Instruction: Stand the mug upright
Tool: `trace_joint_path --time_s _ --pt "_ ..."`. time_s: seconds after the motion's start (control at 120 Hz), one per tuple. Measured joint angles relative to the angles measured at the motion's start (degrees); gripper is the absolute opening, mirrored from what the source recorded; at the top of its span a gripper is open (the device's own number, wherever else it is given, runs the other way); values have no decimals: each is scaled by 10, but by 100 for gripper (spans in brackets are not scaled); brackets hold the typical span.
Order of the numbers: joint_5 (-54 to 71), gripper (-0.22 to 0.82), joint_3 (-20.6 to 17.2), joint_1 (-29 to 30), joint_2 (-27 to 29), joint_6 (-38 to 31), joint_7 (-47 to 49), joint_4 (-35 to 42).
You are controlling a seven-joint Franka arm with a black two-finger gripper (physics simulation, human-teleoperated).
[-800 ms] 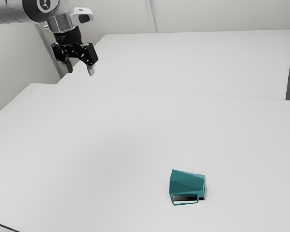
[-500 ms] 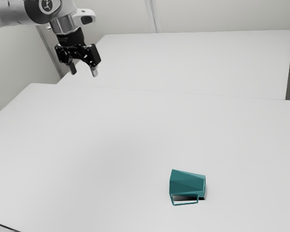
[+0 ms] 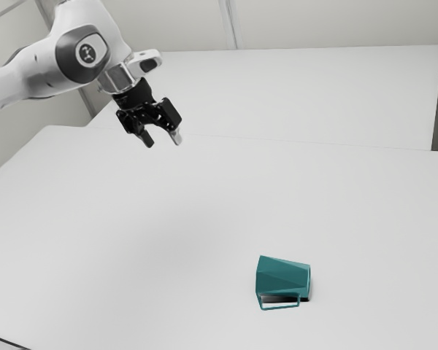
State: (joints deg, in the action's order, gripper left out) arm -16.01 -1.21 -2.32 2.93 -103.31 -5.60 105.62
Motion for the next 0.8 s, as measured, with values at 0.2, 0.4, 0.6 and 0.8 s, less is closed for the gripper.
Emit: trace_joint_path --time_s 0.2,0.4,0.6,0.8 --pt "-111 58 0 -19 2 -71 -55 82" --pt "-219 58 -2 -15 12 -118 -128 157" --pt "-284 58 -8 -20 17 -143 -199 208" --pt "-342 58 -29 -28 16 -167 -269 248"
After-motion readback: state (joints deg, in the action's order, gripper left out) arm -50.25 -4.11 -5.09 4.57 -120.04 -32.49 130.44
